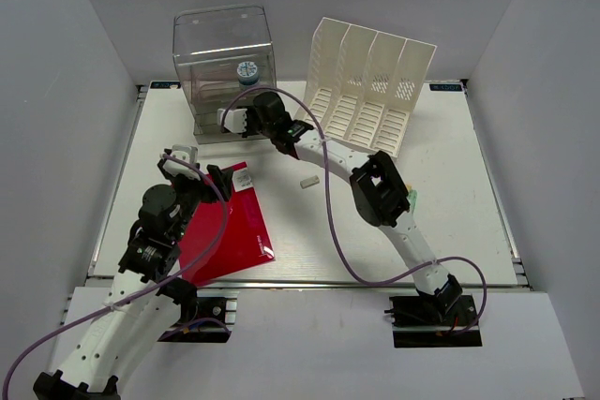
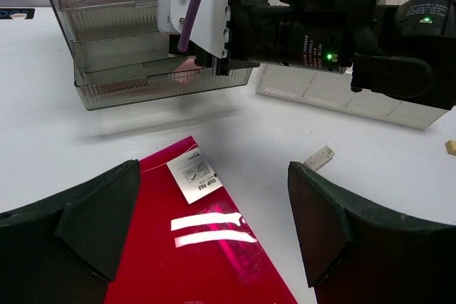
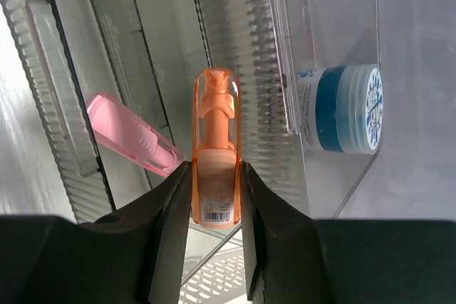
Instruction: Organize the desk
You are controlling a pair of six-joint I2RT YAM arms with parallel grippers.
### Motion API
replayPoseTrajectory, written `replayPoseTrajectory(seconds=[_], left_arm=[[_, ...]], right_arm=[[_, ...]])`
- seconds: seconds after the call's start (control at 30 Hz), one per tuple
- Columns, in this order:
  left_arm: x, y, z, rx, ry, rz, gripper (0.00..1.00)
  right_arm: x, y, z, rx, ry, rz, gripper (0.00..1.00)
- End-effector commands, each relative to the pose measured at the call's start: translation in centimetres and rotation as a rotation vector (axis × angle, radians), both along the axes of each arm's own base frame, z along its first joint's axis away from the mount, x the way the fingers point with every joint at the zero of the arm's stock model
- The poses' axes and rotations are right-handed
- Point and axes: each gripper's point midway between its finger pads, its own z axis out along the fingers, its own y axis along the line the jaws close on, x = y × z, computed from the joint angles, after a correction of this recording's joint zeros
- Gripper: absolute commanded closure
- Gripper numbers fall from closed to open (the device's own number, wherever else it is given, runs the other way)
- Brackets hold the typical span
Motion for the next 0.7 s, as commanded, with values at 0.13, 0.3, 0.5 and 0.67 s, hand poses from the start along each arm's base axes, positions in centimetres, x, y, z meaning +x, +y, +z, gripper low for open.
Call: replayPoseTrajectory(seconds=[0.13,0.3,0.5,0.67], left_arm=[[0.0,-0.1,0.3,-0.003,-0.020,-0.003,0.07],[0.1,0.0,0.1,0.000,-0.016,0.000,0.07],[0.2,0.1,-0.1,0.001,-0.011,0.012,0.07],[0.1,-0.5,-0.2,0.003,-0.007,-0.023,0.06]], right_arm=[[-0.3,0.3,3.3,0.049,-0.062,-0.016,0.56],[-1.1,0.2,5.7,0.084,-0.049,-0.013,0.41],[-2.1,-1.1,7.9,0.119,0.006,-0.051,0.42],[-5.4,-4.9,12.6,0.277,0.230,-0.128,0.89]])
